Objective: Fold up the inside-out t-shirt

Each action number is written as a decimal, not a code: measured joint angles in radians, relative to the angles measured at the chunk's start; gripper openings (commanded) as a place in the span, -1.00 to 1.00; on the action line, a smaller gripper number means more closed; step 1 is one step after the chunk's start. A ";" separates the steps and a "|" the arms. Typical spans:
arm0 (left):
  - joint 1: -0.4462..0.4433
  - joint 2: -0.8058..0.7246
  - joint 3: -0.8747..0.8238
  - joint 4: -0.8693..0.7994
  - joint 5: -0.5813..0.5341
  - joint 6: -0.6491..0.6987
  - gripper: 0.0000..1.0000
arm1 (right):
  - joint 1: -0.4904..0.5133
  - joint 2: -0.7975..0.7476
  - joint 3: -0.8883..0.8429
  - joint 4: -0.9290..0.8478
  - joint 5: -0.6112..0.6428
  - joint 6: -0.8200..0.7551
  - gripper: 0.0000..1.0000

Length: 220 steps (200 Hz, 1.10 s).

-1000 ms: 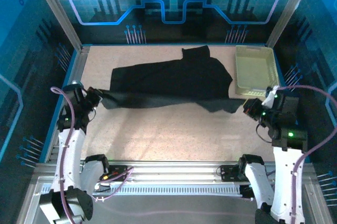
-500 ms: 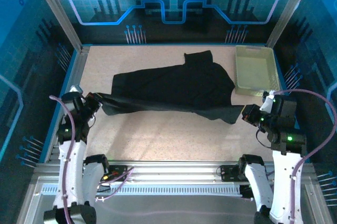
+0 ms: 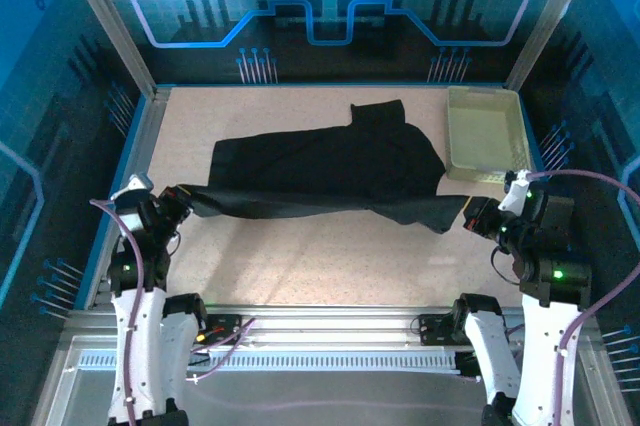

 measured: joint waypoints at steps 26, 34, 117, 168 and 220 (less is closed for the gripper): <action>0.000 -0.058 -0.074 -0.027 0.002 -0.035 -1.00 | 0.000 -0.016 -0.092 -0.041 0.024 0.001 -1.00; 0.000 -0.066 -0.109 -0.031 0.005 -0.051 -1.00 | 0.001 -0.016 -0.124 -0.059 0.024 0.005 -1.00; 0.001 0.135 -0.233 0.060 0.028 -0.100 -1.00 | 0.104 0.046 -0.243 -0.055 0.078 0.087 -0.99; 0.001 0.377 -0.184 0.184 0.032 -0.092 -1.00 | 0.226 0.238 -0.198 0.050 0.188 0.103 -0.98; 0.001 0.581 -0.134 0.285 0.053 -0.092 -1.00 | 0.257 0.536 -0.015 0.196 0.331 0.055 -1.00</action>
